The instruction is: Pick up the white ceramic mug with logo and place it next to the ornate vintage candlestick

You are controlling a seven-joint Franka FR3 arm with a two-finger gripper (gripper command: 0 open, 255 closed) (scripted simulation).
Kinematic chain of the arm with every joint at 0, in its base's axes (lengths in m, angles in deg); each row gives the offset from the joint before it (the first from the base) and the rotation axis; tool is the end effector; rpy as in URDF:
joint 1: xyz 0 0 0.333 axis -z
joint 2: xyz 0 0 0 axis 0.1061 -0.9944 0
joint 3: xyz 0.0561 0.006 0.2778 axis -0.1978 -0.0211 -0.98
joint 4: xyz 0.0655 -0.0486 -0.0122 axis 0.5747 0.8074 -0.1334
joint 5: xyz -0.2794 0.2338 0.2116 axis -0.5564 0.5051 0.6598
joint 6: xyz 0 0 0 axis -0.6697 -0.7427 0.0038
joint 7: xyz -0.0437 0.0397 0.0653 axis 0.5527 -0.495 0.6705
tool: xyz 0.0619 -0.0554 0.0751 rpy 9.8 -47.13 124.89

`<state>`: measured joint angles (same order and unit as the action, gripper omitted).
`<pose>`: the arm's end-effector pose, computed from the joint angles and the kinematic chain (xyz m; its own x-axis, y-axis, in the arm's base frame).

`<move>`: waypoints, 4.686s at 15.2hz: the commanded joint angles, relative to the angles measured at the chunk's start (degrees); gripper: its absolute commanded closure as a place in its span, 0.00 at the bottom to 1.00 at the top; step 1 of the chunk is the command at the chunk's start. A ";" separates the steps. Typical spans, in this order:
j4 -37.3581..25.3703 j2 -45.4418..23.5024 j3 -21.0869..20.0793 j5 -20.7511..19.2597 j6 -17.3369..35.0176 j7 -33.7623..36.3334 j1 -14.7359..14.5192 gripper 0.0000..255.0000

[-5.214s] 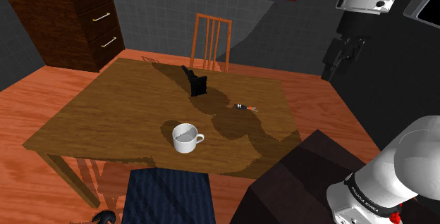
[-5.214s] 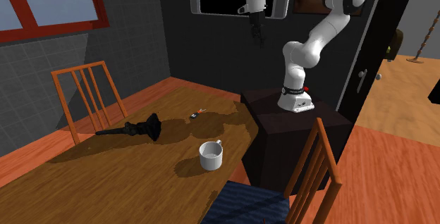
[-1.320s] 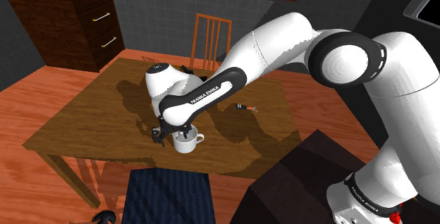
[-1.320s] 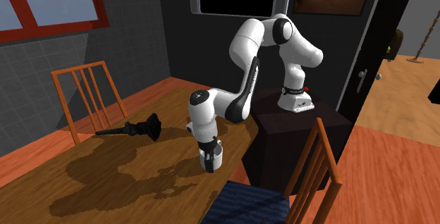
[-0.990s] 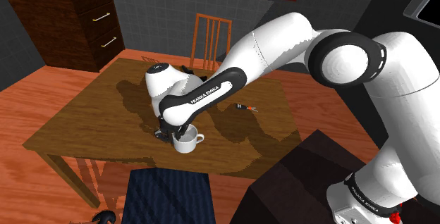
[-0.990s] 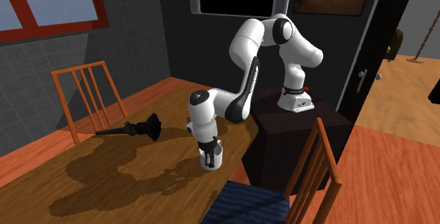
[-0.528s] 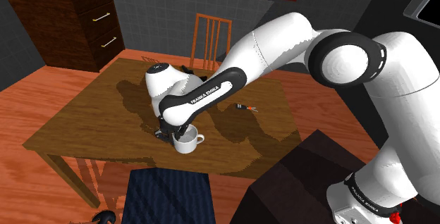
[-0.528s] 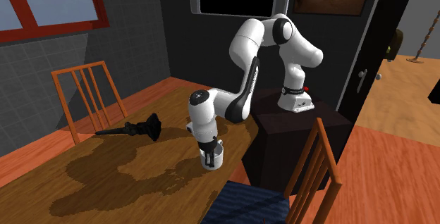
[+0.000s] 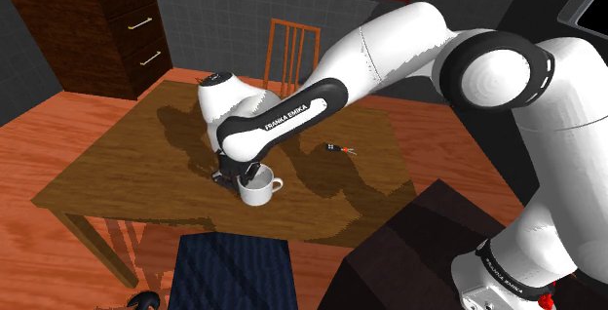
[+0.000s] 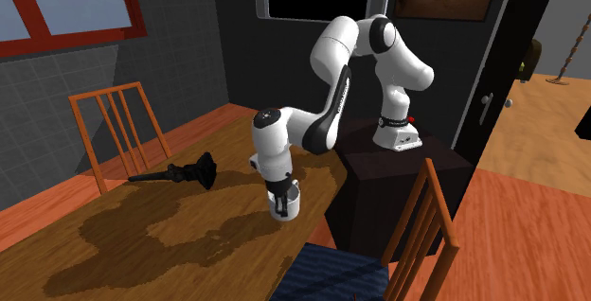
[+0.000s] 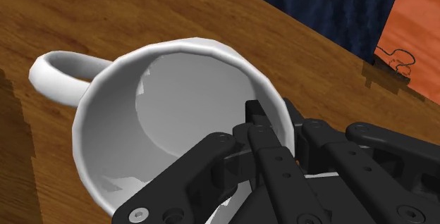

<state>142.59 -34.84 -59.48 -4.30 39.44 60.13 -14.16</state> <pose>0.5737 0.3993 0.1480 0.9807 -0.1706 -0.0950 -0.1639 -0.9836 0.0752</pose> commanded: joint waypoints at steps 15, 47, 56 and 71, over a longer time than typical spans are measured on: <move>-0.73 7.33 -1.61 2.02 -7.94 -1.01 1.06 1.00; -21.42 2.18 2.67 2.53 -22.48 -21.31 13.89 1.00; -35.90 -7.25 4.43 1.85 -27.07 -27.33 16.17 1.00; -29.58 -10.26 4.80 1.23 -17.86 -26.46 16.70 1.00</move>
<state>113.31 -44.57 -54.73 -3.02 21.31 33.65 2.61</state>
